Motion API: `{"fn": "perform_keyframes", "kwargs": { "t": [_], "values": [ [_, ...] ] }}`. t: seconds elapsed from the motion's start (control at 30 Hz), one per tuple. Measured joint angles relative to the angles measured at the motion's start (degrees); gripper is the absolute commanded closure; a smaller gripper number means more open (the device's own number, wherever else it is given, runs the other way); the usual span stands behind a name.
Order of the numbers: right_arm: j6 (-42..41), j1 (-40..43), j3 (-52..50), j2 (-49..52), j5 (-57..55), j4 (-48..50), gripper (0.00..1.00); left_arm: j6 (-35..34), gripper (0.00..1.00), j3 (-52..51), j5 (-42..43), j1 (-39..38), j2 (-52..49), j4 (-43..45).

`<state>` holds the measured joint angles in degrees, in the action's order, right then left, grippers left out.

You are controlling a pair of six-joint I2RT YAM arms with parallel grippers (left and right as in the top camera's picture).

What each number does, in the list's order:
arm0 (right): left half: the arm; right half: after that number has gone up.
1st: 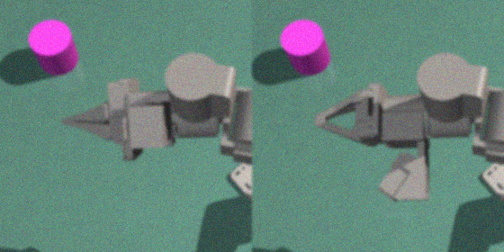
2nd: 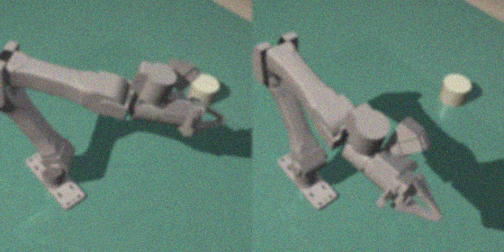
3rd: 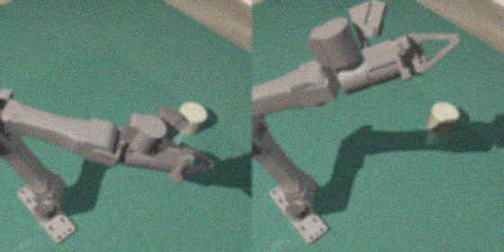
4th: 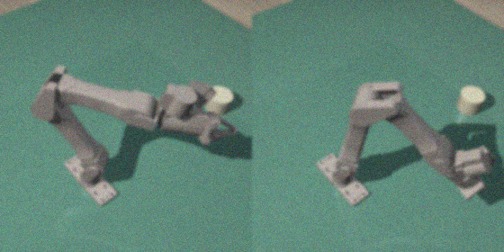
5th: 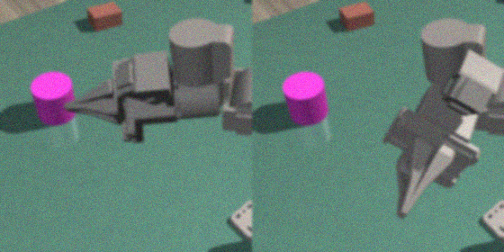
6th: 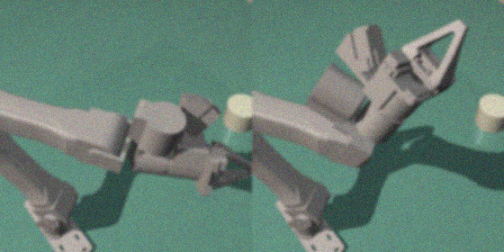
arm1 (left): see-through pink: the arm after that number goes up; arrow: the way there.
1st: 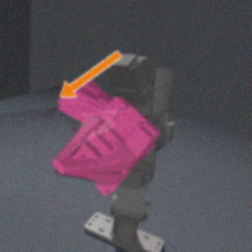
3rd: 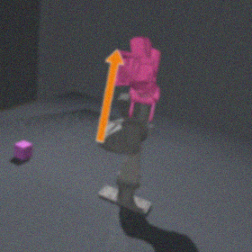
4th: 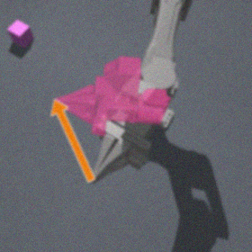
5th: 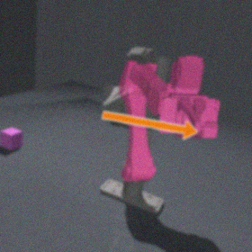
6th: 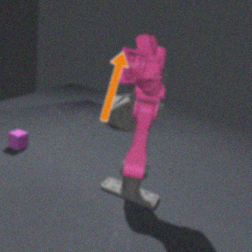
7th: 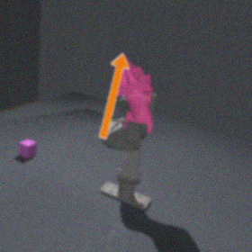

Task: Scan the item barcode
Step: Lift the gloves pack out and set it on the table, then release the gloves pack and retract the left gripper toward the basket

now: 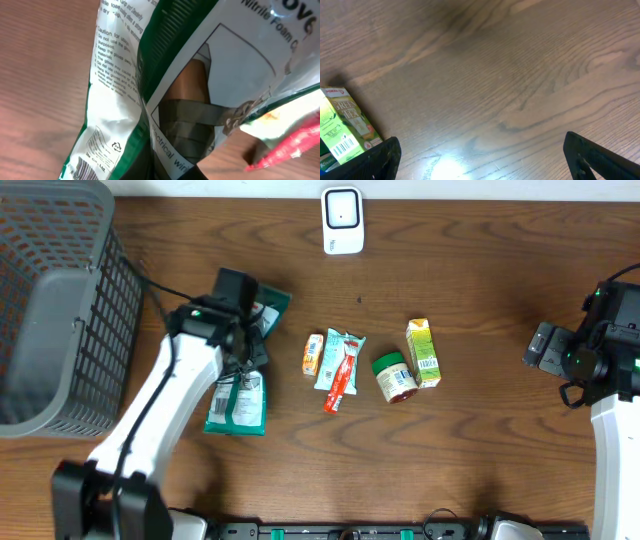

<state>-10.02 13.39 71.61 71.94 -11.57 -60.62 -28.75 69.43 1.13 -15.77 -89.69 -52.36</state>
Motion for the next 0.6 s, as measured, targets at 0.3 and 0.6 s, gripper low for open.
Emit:
{"fn": "perform_keyframes", "kwargs": {
  "t": [0.3, 0.6],
  "values": [
    [0.0, 0.0, 0.0, 0.0, 0.0, 0.0, 0.01, -4.48, 0.83, -0.63, 0.2, -0.09, -11.23, 3.87],
    [0.0, 0.0, 0.0, 0.0, 0.0, 0.0, 0.01, -2.71, 0.26, -0.48, 3.52, -0.09, -14.32, 3.54]
  ]
}}
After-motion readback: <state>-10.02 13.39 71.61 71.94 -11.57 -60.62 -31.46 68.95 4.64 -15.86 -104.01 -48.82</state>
